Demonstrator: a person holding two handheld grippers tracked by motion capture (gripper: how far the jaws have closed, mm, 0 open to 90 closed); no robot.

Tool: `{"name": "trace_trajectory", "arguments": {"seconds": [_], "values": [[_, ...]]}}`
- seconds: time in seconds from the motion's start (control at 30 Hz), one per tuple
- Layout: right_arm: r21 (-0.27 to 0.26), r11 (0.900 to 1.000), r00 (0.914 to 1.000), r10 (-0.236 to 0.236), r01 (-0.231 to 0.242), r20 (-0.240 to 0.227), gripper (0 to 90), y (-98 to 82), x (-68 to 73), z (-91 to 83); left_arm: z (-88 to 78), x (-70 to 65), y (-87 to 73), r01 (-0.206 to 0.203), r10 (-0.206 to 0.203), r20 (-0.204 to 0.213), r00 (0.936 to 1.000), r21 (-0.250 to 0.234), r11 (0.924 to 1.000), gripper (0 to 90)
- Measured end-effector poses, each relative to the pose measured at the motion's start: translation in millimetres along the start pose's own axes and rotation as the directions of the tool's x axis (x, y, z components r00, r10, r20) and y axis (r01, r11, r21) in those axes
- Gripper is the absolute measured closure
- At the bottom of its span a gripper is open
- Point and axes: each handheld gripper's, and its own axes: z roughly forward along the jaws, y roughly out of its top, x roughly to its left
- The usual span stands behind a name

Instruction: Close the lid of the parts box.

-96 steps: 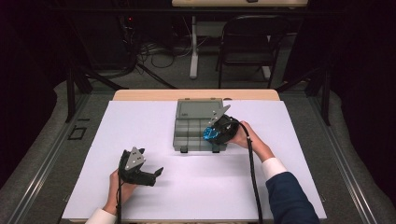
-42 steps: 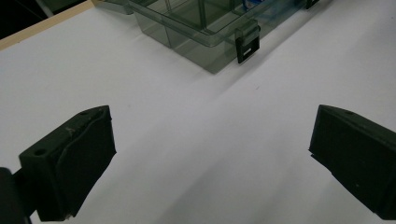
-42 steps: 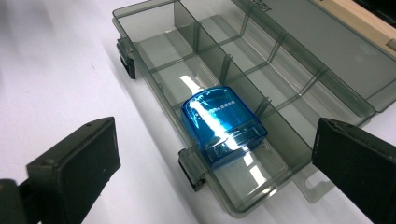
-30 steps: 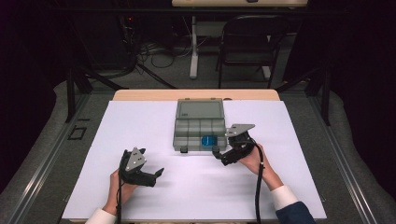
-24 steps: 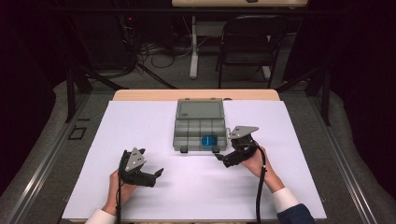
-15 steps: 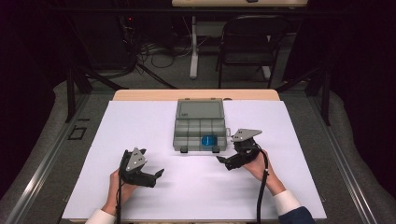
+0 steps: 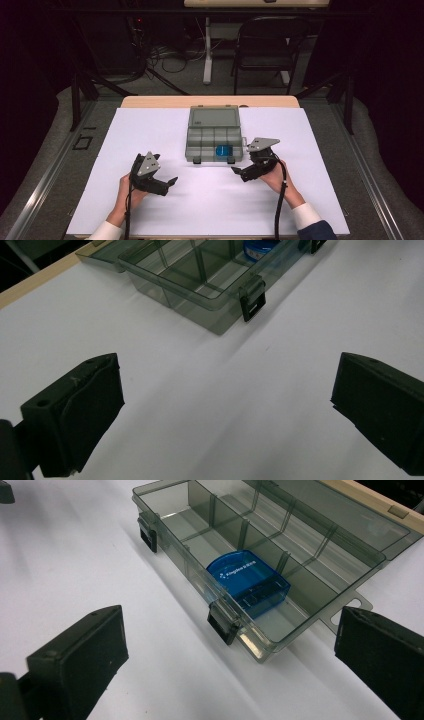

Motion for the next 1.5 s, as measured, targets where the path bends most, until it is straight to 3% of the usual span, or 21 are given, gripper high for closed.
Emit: {"name": "trace_trajectory", "arguments": {"seconds": [0.47,0.67,0.87,1.07,1.23,1.3,1.43,1.5], "values": [[-0.004,1.0,0.9999,0.011,-0.011,0.007,0.0,-5.0,-5.2,-2.6,13.4,9.0,30.7,-0.087,0.087,0.036,0.9955,0.002,0.9962,0.2],[-0.009,1.0,0.9999,0.012,-0.012,0.004,0.0,-5.2,-5.9,-3.4,19.3,11.4,44.6,-0.141,0.139,0.071,0.9877,0.015,0.9899,0.5],[-0.011,1.0,1.0,0.006,-0.006,0.0,0.0,-5.0,-6.3,-3.4,29.6,12.8,56.6,-0.196,0.19,0.12,0.9743,0.033,0.9801,0.7],[-0.014,1.0,1.0,0.003,-0.003,-0.004,0.0,-6.0,-7.2,-2.6,41.9,12.4,67.6,-0.254,0.242,0.185,0.9526,0.049,0.9658,0.9],[-0.007,1.0,0.9999,0.005,-0.005,-0.011,0.0,-7.1,-8.0,-1.4,53.1,14.1,73.0,-0.28,0.26,0.211,0.9424,0.071,0.9574,1.2],[-0.007,1.0,0.9999,0.007,-0.007,-0.01,0.0,-7.4,-8.3,-1.5,56.6,15.0,75.1,-0.299,0.275,0.232,0.9329,0.076,0.9511,1.2],[-0.006,1.0,0.9999,0.01,-0.011,-0.014,0.0,-7.7,-8.7,-0.9,63.0,16.1,79.9,-0.307,0.282,0.244,0.928,0.072,0.949,1.5],[-0.003,1.0,0.9999,0.008,-0.008,-0.013,0.0,-7.9,-9.1,-0.2,65.8,16.4,83.0,-0.319,0.291,0.256,0.9218,0.072,0.9451,1.5]]}}
